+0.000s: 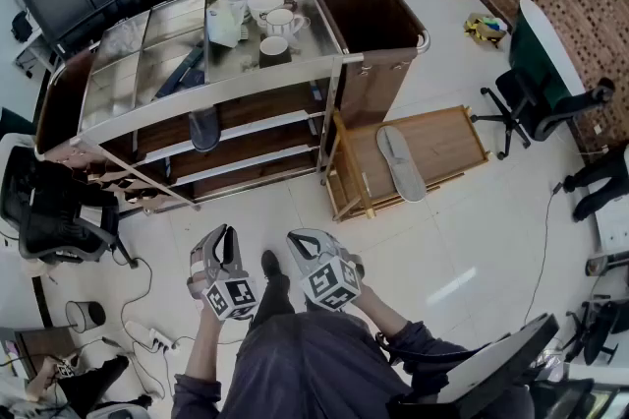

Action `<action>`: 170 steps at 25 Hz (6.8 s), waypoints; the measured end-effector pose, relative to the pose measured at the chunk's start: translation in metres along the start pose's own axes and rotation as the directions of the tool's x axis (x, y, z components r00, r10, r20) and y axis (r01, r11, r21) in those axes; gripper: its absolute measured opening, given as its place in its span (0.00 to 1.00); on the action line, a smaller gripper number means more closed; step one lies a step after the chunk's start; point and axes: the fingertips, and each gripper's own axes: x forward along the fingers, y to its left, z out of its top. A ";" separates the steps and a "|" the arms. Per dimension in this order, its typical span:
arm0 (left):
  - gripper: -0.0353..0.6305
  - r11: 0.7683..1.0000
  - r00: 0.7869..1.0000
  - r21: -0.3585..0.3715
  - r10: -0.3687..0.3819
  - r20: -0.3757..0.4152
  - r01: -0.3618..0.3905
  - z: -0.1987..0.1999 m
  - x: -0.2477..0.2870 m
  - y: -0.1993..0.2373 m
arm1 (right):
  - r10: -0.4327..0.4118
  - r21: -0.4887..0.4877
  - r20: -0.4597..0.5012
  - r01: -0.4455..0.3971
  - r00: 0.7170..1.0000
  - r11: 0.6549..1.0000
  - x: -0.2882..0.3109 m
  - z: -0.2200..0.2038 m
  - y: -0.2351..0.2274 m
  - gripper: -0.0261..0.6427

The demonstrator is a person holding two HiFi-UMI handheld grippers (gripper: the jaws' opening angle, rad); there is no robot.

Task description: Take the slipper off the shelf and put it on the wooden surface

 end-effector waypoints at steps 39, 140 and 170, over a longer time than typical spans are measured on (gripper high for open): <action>0.20 0.933 0.992 0.358 0.061 -0.112 -0.017 -0.128 0.261 0.118 | -0.208 0.120 -0.183 0.232 0.961 0.965 0.093 0.027 -0.102 0.04; 0.29 0.982 0.997 -0.185 -0.049 -0.053 0.038 0.397 -0.129 -0.530 | 0.046 -0.068 -0.040 -0.049 0.998 0.996 -0.467 -0.352 -0.204 0.04; 0.23 0.939 0.993 -0.331 -0.066 0.099 0.096 0.417 -0.192 -0.544 | -0.031 -0.138 -0.024 0.028 0.999 0.990 -0.516 -0.338 -0.155 0.04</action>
